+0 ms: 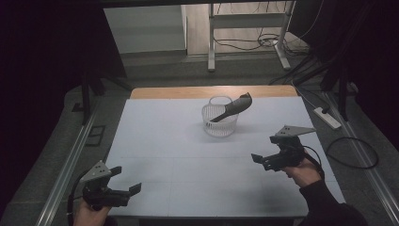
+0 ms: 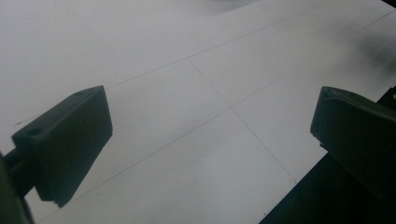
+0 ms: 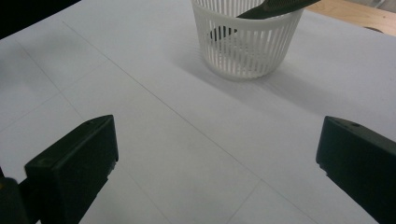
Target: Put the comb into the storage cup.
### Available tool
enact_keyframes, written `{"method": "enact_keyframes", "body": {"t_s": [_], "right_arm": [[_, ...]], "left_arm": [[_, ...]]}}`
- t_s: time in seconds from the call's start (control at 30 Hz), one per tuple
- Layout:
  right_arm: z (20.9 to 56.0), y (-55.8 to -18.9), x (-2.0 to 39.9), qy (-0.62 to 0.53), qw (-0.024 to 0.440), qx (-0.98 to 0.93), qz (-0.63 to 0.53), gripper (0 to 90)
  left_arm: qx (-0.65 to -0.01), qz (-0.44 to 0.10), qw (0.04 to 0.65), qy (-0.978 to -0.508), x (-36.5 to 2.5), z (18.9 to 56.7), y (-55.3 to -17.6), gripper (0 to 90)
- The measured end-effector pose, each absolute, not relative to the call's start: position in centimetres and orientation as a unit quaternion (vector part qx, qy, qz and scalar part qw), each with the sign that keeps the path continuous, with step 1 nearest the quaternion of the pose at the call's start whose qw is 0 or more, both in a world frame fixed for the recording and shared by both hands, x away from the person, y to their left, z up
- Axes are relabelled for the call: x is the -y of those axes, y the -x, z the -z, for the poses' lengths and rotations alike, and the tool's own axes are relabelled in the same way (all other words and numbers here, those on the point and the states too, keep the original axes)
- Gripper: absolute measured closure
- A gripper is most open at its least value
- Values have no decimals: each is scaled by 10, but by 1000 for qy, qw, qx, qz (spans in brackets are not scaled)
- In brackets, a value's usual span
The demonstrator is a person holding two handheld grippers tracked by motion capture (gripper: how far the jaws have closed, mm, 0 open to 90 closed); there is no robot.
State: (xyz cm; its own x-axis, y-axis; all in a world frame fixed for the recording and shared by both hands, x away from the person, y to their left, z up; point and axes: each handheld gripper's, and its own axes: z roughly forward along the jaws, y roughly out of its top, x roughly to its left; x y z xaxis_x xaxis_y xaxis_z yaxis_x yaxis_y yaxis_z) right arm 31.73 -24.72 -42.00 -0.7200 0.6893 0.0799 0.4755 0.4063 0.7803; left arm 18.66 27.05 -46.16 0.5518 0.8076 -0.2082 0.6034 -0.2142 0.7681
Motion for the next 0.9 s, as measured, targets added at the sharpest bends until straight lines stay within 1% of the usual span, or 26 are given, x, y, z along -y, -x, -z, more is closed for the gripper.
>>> {"method": "enact_keyframes", "body": {"t_s": [0.9], "right_arm": [[422, -286, 278, -380, 141, -819, -406, 0]], "left_arm": [[-459, -118, 428, -770, -270, 462, -187, 0]]}}
